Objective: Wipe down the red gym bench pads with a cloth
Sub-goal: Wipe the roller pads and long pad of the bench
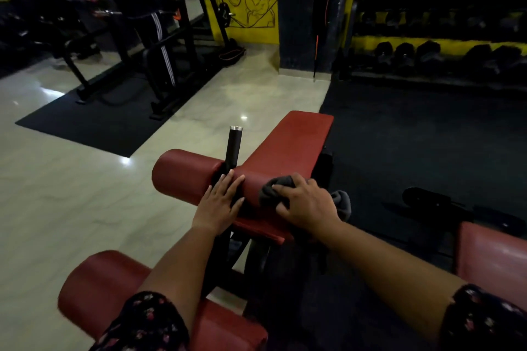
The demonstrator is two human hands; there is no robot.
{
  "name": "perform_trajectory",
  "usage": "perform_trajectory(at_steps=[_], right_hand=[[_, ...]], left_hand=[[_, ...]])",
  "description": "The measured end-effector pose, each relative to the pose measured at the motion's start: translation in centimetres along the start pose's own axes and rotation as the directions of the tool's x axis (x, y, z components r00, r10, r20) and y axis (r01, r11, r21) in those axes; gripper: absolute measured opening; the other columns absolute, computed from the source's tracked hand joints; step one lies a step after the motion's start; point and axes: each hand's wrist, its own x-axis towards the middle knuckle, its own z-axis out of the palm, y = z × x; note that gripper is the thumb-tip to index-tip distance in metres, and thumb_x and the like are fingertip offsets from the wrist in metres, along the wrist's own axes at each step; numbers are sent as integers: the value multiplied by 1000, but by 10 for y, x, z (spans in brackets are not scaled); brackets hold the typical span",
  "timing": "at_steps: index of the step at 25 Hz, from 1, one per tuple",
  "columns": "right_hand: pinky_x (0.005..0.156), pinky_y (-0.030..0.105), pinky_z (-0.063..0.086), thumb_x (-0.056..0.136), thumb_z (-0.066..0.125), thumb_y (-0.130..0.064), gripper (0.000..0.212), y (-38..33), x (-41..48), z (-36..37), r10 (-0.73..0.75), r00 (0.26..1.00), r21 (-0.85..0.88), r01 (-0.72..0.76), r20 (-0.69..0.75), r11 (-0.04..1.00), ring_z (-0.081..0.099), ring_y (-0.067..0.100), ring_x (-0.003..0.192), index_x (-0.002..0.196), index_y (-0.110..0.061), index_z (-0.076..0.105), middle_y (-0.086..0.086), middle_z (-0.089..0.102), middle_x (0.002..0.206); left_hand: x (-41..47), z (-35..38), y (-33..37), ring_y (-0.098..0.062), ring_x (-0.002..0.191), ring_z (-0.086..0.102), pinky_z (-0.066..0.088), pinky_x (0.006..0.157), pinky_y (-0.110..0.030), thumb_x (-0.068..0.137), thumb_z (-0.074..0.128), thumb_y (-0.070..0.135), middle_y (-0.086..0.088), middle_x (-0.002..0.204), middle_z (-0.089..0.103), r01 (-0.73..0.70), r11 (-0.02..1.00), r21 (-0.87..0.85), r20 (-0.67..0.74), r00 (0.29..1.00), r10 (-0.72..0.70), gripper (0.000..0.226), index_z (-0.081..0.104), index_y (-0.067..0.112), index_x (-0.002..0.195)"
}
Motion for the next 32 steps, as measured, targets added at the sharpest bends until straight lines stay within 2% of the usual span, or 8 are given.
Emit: perform_trajectory(at_steps=[5, 9, 12, 15, 20, 23, 28, 32], right_hand=[[73, 36, 46, 87, 51, -55, 45, 14, 51, -24, 249, 937, 144, -289, 244, 947, 51, 31, 105, 119, -26, 63, 7, 55, 108], [66, 30, 45, 84, 52, -58, 51, 24, 79, -27, 322, 842, 144, -418, 433, 897, 62, 26, 87, 108, -15, 65, 6, 63, 96], [65, 33, 45, 90, 48, -47, 42, 8, 71, -20, 339, 896, 53, -368, 286, 928, 59, 27, 83, 109, -13, 64, 7, 61, 96], [66, 36, 45, 91, 46, -45, 42, -9, 40, -11, 313, 948, -46, -311, 52, 949, 54, 31, 96, 126, -24, 56, 9, 53, 116], [56, 41, 54, 75, 71, -37, 56, -34, -14, 27, 210, 932, -203, -276, -296, 939, 58, 35, 87, 129, -28, 60, 14, 58, 121], [59, 45, 56, 68, 79, -31, 68, -54, -45, 57, 321, 890, -134, -379, -323, 916, 59, 39, 93, 133, -28, 57, 19, 52, 131], [52, 43, 54, 59, 87, -24, 74, -100, -65, 77, 526, 819, -93, -556, -229, 826, 60, 40, 91, 128, -27, 62, 20, 51, 130], [57, 42, 52, 61, 82, -14, 70, -101, -49, 63, 462, 849, -267, -521, -256, 811, 56, 41, 98, 127, -30, 63, 17, 54, 132]], left_hand=[[-4, -3, 7, -13, 150, -6, 7, 121, -41, 89, 15, 66, 10, 163, -6, 23, 1000, -21, 11, 1000, -23, 72, 6, 37, 155], [-2, -4, 4, -14, 150, -6, 8, 122, -41, 100, 36, 50, 8, 164, -5, 9, 999, -39, 30, 1000, -8, 64, 7, 36, 155], [0, -4, -1, -14, 150, -7, 5, 121, -41, 100, 37, 51, 7, 164, -6, -26, 998, -48, 40, 999, 28, 65, 6, 35, 155], [2, -4, -9, -14, 150, -9, 1, 121, -40, 98, 35, 56, 6, 164, -6, -92, 995, -31, 41, 995, 93, 68, 5, 35, 155], [20, -1, -39, -19, 150, 8, 6, 120, -44, 82, 19, 71, 4, 163, 8, -313, 945, 94, 2, 949, 314, 79, 8, 38, 154], [33, -6, -53, -22, 149, 17, 11, 120, -50, 84, 18, 72, 1, 161, 21, -430, 880, 204, -13, 897, 441, 76, 11, 39, 152], [49, -23, -68, -18, 150, -5, -5, 121, -46, 70, -24, 81, 5, 164, -1, -550, 768, 329, 80, 827, 557, 95, -7, 39, 153], [60, -27, -75, -20, 151, 1, -9, 118, -44, 77, -21, 78, 3, 164, 4, -504, 837, 215, -9, 856, 517, 82, -3, 42, 149]])
